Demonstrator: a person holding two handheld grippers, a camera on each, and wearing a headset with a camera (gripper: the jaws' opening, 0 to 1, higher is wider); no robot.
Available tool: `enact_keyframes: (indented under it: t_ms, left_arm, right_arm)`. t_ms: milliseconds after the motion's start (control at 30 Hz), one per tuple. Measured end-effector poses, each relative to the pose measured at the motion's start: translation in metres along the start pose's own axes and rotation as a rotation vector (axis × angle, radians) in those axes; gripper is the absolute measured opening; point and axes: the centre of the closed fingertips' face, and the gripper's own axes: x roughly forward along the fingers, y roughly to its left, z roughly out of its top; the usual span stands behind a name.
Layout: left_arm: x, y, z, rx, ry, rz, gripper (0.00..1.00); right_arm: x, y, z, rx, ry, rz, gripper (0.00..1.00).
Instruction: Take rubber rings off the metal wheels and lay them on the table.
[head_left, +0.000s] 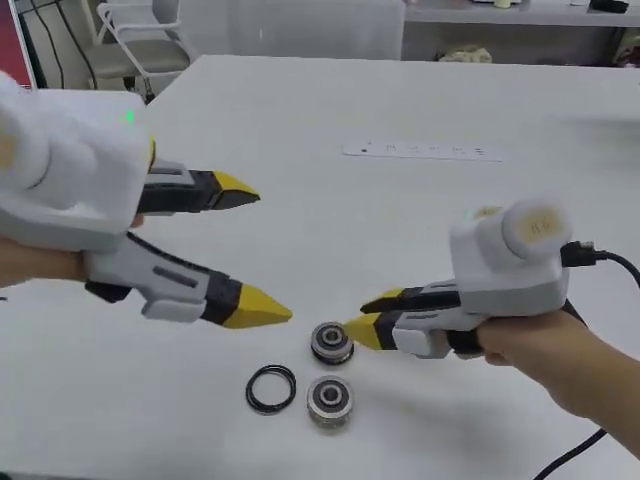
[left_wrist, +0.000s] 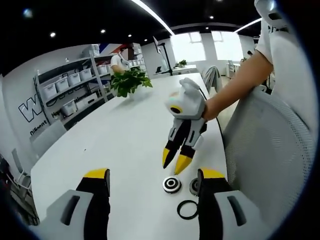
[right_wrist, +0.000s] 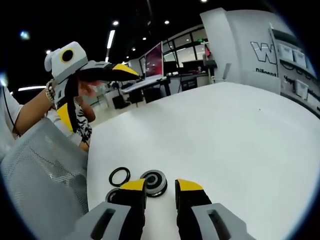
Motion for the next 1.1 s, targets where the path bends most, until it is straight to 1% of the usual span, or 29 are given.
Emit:
enact_keyframes:
  t_ms: [67, 100, 167, 233, 267, 333, 400, 467, 533, 667, 733, 867, 967, 1033, 1100]
  left_arm:
    - [0.013, 0.003, 0.001, -0.001, -0.002, 0.001, 0.65]
    - [0.018, 0.004, 0.001, 0.001, 0.004, 0.004, 0.63]
    - [0.031, 0.006, -0.006, 0.012, 0.035, 0.012, 0.57]
    - [0.041, 0.005, -0.01, 0.022, 0.04, 0.004, 0.53]
    - [0.043, 0.005, -0.011, 0.02, 0.041, 0.002, 0.53]
    - [0.054, -0.001, -0.02, -0.001, 0.046, -0.021, 0.51]
    - [0.059, -0.004, -0.026, -0.006, 0.047, -0.024, 0.48]
    - [0.064, -0.007, -0.039, -0.03, 0.06, -0.029, 0.43]
    - [0.067, -0.01, -0.049, -0.044, 0.073, -0.032, 0.39]
    - [0.07, -0.02, -0.056, -0.09, 0.055, -0.045, 0.37]
    - [0.072, -0.025, -0.062, -0.1, 0.065, -0.057, 0.33]
    - [0.075, -0.028, -0.07, -0.1, 0.087, -0.061, 0.27]
    - [0.077, -0.032, -0.076, -0.109, 0.097, -0.075, 0.22]
    - [0.078, -0.034, -0.078, -0.113, 0.1, -0.08, 0.18]
    - [0.079, -0.036, -0.08, -0.106, 0.111, -0.086, 0.15]
  right_arm:
    - [0.001, -0.002, -0.005, -0.003, 0.016, 0.0, 0.2]
    - [0.001, -0.002, -0.007, -0.003, 0.021, 0.001, 0.2]
    - [0.001, -0.003, -0.011, 0.001, 0.033, 0.001, 0.2]
    - [0.002, -0.004, -0.015, -0.007, 0.049, -0.003, 0.2]
    - [0.002, -0.004, -0.016, -0.009, 0.052, -0.003, 0.2]
    - [0.002, -0.004, -0.018, -0.014, 0.059, 0.0, 0.19]
    - [0.003, -0.003, -0.02, -0.023, 0.069, 0.001, 0.19]
    - [0.003, -0.001, -0.02, -0.025, 0.07, 0.008, 0.19]
    - [0.004, 0.0, -0.021, -0.027, 0.073, 0.013, 0.19]
    - [0.006, 0.002, -0.024, -0.036, 0.083, 0.021, 0.19]
    - [0.007, 0.002, -0.025, -0.04, 0.089, 0.024, 0.19]
    - [0.01, 0.005, -0.027, -0.049, 0.098, 0.032, 0.19]
    - [0.011, 0.007, -0.028, -0.061, 0.104, 0.036, 0.19]
    - [0.012, 0.009, -0.029, -0.071, 0.109, 0.038, 0.19]
    - [0.013, 0.01, -0.03, -0.076, 0.113, 0.04, 0.18]
